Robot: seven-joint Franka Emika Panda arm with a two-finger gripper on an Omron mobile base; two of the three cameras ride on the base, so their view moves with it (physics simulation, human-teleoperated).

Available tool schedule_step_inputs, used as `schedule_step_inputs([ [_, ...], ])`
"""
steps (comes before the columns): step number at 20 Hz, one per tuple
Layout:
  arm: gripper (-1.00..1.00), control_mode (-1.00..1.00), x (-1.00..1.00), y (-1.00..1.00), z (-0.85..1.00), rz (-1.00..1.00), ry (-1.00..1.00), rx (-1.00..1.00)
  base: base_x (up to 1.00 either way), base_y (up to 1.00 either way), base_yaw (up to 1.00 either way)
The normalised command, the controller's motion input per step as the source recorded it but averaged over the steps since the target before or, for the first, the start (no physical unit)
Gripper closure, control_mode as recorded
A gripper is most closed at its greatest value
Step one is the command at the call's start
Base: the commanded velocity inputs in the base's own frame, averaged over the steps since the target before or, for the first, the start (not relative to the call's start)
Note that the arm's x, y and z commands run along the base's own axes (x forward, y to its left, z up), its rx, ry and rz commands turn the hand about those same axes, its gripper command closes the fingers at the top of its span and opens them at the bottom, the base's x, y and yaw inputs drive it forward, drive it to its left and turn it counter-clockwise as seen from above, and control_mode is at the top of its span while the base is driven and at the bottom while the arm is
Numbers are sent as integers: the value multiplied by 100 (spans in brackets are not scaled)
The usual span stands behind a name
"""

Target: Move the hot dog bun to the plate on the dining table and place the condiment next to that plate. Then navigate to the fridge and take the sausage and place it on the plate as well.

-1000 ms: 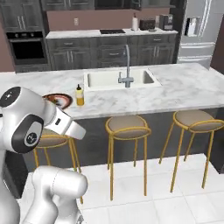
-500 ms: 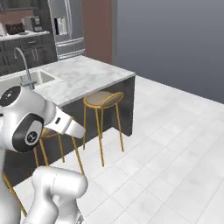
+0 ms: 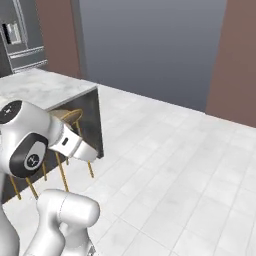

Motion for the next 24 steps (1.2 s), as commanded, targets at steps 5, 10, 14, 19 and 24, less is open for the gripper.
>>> schedule_step_inputs([
  [5, -100, 100, 0, 0, 0, 0, 0, 0, 100, -100, 0],
  [10, -100, 100, 0, 0, 0, 0, 0, 0, 100, -89, 9],
  [14, -100, 100, 0, 0, 0, 0, 0, 0, 100, -75, 12],
  [19, -100, 100, 0, 0, 0, 0, 0, 0, 100, -57, 11],
  [24, -100, 100, 0, 0, 0, 0, 0, 0, 100, -31, 3],
])
